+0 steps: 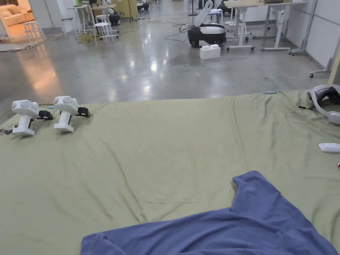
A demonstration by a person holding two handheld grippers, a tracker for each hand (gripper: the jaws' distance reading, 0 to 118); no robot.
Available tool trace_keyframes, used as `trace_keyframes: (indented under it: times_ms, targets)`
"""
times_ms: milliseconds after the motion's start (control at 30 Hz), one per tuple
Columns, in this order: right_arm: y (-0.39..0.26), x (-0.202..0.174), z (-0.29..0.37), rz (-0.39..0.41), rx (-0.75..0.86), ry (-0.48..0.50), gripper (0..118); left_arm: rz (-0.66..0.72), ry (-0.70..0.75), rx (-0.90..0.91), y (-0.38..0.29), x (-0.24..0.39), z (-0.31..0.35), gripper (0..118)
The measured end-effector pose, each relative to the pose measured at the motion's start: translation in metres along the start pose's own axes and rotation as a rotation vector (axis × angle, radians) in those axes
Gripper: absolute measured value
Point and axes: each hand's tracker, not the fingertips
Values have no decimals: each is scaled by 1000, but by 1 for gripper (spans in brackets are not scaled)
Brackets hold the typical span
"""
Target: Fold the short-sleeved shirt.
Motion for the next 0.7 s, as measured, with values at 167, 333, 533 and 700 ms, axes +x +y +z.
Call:
trace_keyframes:
  times_ms: [167, 333, 533, 700]
  targets:
    - [-13, -2, -9, 26, -22, 13, 6, 79, -12, -27, -23, -18, -13, 12]
    - [-13, 13, -23, -57, -78, 74, 84, 141, -27, 18, -22, -29, 4, 92]
    - [13, 31, 44, -220, 175, 294, 89, -5, 7, 456, -15, 22, 142, 97]
    - [40, 25, 125, -256, 506, 343, 89, -103, 26, 794, -26, 77, 248, 103]
